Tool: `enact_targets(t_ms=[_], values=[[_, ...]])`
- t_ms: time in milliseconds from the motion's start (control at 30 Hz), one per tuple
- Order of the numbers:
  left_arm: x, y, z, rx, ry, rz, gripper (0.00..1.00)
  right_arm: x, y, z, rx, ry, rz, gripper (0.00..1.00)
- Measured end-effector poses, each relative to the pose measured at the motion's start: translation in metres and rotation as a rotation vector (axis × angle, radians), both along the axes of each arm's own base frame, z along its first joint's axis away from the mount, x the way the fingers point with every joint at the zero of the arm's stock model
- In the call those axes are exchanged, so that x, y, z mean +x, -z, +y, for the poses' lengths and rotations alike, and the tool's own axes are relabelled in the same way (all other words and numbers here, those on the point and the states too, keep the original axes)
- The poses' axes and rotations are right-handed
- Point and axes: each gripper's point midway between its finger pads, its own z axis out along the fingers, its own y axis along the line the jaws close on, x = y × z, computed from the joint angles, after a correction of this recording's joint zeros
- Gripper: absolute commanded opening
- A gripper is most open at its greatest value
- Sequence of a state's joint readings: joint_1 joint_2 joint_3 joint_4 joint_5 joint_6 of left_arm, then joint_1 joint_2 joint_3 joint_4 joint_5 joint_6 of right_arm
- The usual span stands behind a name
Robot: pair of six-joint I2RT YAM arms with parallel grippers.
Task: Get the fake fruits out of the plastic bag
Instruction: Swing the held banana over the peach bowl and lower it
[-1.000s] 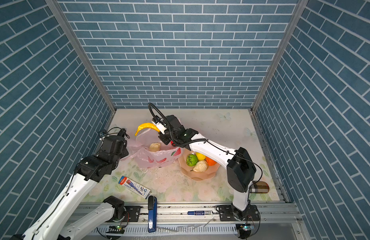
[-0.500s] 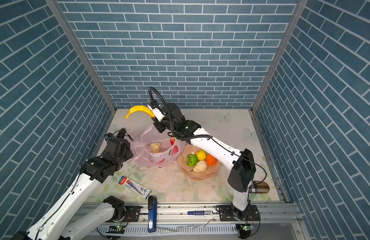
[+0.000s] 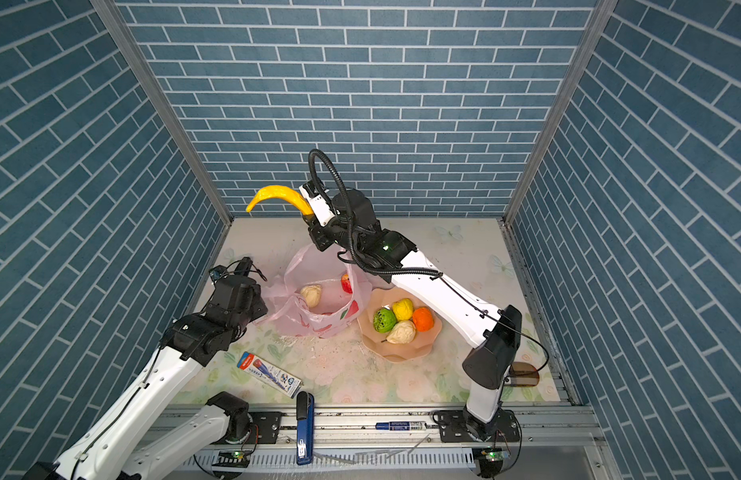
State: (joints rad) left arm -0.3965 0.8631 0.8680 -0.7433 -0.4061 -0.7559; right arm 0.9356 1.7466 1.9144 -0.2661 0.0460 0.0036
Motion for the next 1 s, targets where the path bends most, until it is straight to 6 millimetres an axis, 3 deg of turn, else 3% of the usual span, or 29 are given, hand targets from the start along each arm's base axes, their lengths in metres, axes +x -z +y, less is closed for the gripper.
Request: enact_targets(t_ms=[200,300,367,467,600,767,833,1000], values=[[-0.002,0.002,0.001,0.000,0.000,0.000,0.01,0.013,-0.028,-0.071,0.041,0.174,-0.020,0.04],[-0.003,0.003,0.002,0.001,-0.001,0.002,0.01,0.021,-0.034,-0.104,0.051,0.262,-0.012,0.04],[-0.004,0.003,0.002,0.001,0.000,0.001,0.01,0.030,-0.026,-0.126,0.046,0.330,0.013,0.04],[-0.005,0.000,0.003,-0.001,-0.002,-0.009,0.01,0.038,0.011,-0.161,-0.007,0.430,0.101,0.04],[-0.006,0.000,0.003,0.000,-0.002,-0.011,0.01,0.044,0.085,-0.204,-0.102,0.576,0.260,0.04],[-0.006,0.000,0.003,0.005,0.003,-0.009,0.01,0.028,0.168,-0.228,-0.239,0.657,0.434,0.04],[-0.006,0.000,0.003,0.006,0.004,-0.008,0.01,0.020,0.188,-0.234,-0.276,0.676,0.483,0.04],[-0.007,0.001,0.004,0.010,0.005,-0.001,0.01,0.011,0.208,-0.241,-0.285,0.711,0.556,0.04]])
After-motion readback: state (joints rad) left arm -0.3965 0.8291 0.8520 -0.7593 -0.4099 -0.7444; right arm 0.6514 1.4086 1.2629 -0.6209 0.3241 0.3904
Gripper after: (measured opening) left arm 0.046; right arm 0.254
